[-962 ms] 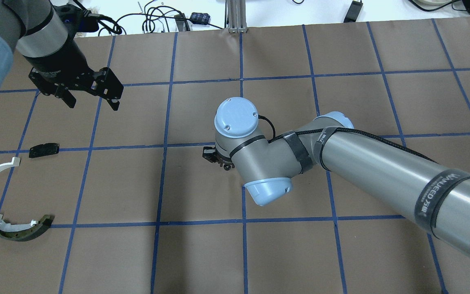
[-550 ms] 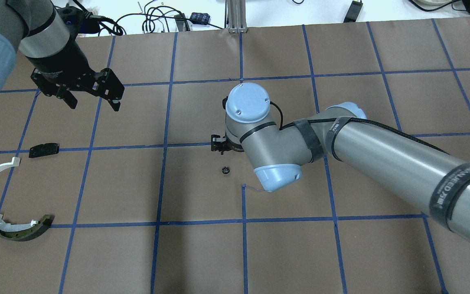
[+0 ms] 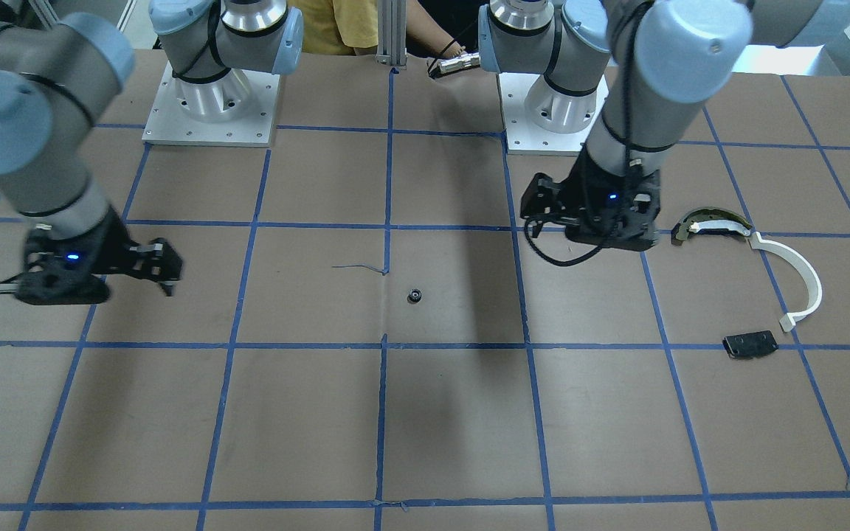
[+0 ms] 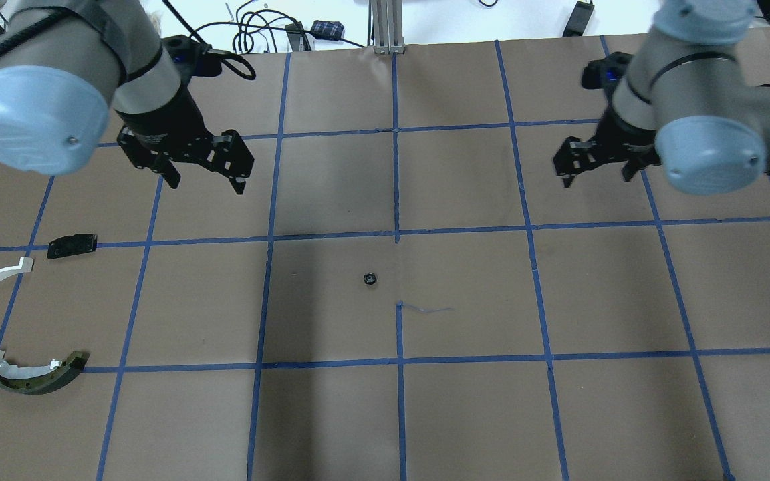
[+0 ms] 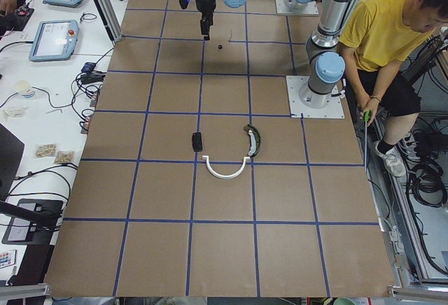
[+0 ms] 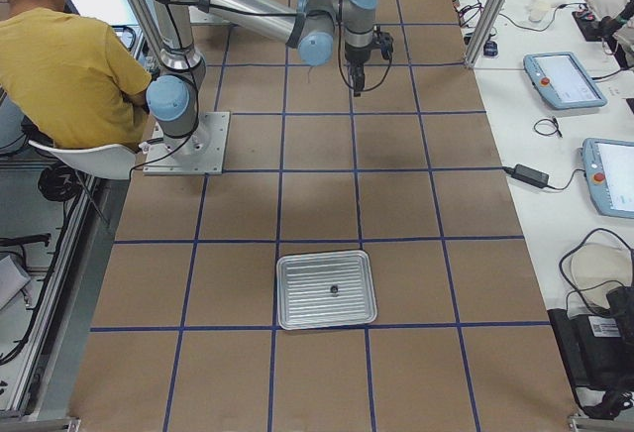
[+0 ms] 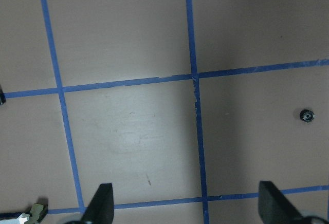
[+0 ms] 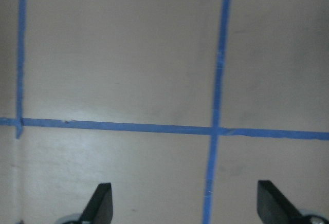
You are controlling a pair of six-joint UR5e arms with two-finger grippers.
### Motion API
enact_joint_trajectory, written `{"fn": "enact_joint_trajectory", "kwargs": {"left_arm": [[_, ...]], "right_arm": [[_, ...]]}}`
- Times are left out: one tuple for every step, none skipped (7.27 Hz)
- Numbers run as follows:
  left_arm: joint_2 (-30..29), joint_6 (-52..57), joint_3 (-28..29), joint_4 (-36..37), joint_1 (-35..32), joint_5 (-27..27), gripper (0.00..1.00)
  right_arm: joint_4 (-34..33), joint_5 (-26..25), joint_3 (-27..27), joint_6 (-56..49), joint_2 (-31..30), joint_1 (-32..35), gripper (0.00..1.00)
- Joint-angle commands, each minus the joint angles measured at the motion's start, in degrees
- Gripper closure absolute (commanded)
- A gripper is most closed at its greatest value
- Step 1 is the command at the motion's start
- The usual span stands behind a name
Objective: Place bearing gear from tray to pile
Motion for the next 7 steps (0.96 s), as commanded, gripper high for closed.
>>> {"fn": "enact_joint_trajectory", "kwargs": {"left_arm": [[-4.2,-2.9,-4.2,8.4,-6.4,-1.3,0.01],[-6.1,-3.7,-5.0,10.2,-9.2,-1.2,0.0],[-8.7,-5.8,-5.8,12.8,-10.3,-1.4,0.02],[-10.7,-7.1,-5.9,13.1,-11.1,-2.3,0.02],[-12.3,-7.1,-6.0,14.8,-13.1,-3.0,0.02],[-14.1,-7.9,-7.2,18.1,-14.6,-3.8,0.02],[-15.5,-8.1,-8.9,21.3,-14.8,-5.2,0.02]], "right_arm": [[-0.7,-1.2,-0.1,-22.9,0.6,-21.1,0.0],[-7.2,0.3,-0.6,-38.3,3.4,-28.2,0.0],[-10.6,1.2,-0.9,-45.7,7.7,-35.0,0.0],[-12.0,1.3,-2.0,-47.8,13.0,-40.6,0.0],[-16.4,1.4,-5.3,-51.1,17.5,-42.6,0.0],[-16.9,1.4,-9.9,-54.2,21.3,-42.8,0.0],[-16.7,1.4,-13.5,-54.3,25.1,-43.1,0.0]]}}
